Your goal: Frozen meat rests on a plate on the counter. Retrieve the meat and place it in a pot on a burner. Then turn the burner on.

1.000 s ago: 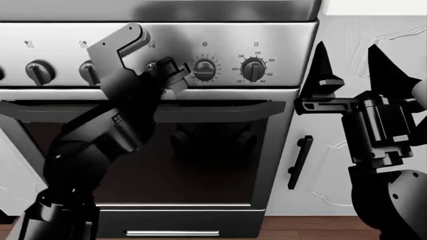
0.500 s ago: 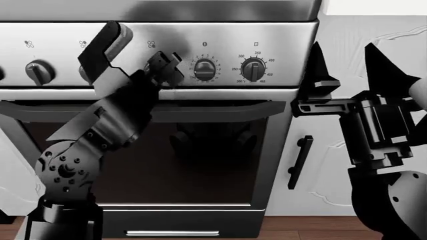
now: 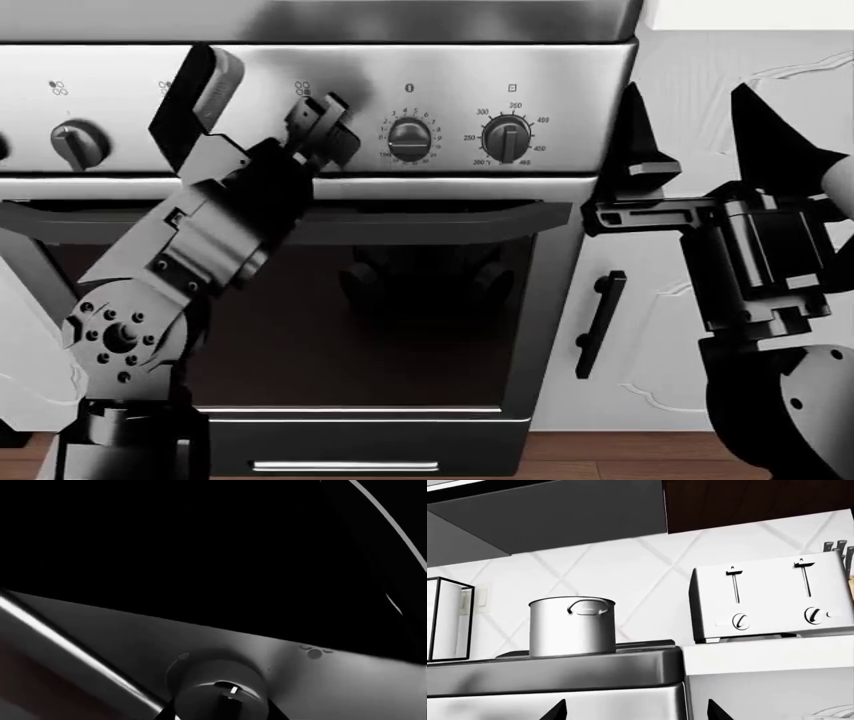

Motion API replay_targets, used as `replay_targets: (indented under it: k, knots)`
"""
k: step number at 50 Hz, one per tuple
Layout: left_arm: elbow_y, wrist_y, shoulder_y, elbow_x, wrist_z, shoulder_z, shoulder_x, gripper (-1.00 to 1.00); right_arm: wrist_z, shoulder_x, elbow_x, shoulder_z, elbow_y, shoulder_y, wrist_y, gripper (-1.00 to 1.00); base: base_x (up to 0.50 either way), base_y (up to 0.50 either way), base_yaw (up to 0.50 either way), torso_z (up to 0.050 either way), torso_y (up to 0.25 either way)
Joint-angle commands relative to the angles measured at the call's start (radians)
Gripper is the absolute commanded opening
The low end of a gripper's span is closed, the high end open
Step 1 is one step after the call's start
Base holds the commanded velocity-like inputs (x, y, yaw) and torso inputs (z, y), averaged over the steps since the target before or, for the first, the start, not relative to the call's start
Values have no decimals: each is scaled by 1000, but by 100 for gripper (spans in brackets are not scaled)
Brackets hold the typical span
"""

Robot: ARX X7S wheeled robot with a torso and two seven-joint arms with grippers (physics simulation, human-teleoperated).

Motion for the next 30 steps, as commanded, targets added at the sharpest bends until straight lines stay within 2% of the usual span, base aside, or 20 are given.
replay_targets:
  k: [1,7,8,21,30]
  knots:
    - [-28,31,-7,53,26,-70,10,-100,3,3,2,3,-8,2,5,100,0,-3,0,0,-12]
    - [-2,37,8,39,-5,-76,9,-100,8,8,8,4,-20,5,10,100,7,-1,-3,0,-3]
    - [10,39,18,27,-23,-84,12,100,9,9,9,4,-22,5,11,100,0,0,0,0,0]
    - [202,53,88,-55,-253,-128,11,100,23,26,25,18,-59,-1,13,100,0,0,0,0,0]
    - [287,56,93,-84,-350,-135,0,100,26,30,29,28,-70,-12,1,100,0,0,0,0,0]
